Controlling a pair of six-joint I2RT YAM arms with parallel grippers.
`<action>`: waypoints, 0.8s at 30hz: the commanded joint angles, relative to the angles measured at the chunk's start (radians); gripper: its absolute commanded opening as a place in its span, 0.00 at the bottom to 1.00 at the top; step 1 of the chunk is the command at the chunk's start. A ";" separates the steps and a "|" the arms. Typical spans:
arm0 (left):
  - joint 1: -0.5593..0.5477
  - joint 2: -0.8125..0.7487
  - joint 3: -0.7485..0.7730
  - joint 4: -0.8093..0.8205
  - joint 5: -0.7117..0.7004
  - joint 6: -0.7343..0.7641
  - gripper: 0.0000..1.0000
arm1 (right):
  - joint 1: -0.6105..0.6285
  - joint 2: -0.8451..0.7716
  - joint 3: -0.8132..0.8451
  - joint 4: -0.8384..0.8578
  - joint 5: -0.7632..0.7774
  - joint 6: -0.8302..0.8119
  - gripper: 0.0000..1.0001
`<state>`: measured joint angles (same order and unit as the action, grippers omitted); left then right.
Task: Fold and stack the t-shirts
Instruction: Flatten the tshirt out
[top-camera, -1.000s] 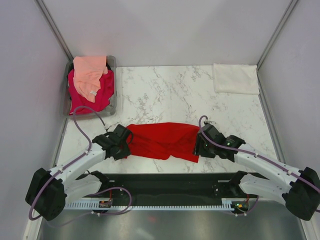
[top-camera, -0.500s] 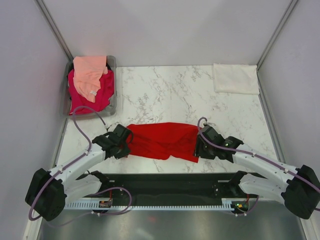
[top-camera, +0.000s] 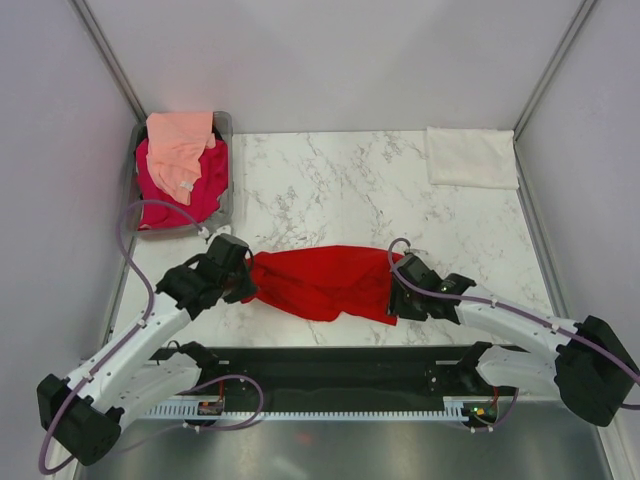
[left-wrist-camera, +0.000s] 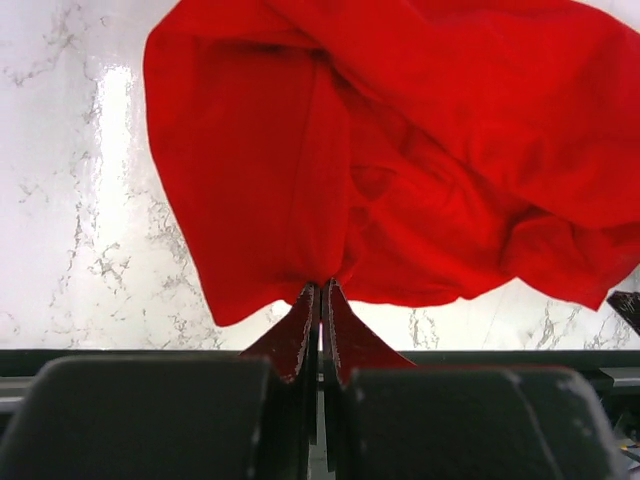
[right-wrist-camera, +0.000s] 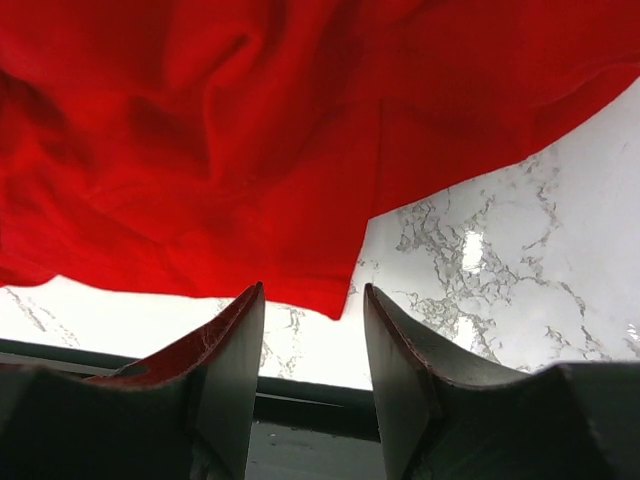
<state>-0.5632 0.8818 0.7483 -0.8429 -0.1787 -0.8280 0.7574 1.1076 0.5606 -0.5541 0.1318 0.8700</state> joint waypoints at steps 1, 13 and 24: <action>-0.001 -0.026 0.039 -0.073 -0.005 0.066 0.03 | 0.008 0.017 -0.044 0.062 -0.034 0.038 0.53; -0.001 -0.021 0.034 -0.073 0.030 0.066 0.03 | 0.037 0.070 -0.099 0.129 -0.055 0.064 0.55; -0.003 -0.015 0.034 -0.065 0.030 0.076 0.02 | 0.043 0.083 -0.114 0.149 -0.047 0.066 0.14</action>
<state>-0.5632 0.8719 0.7567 -0.9108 -0.1516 -0.7895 0.7940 1.1736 0.4824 -0.3786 0.0792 0.9291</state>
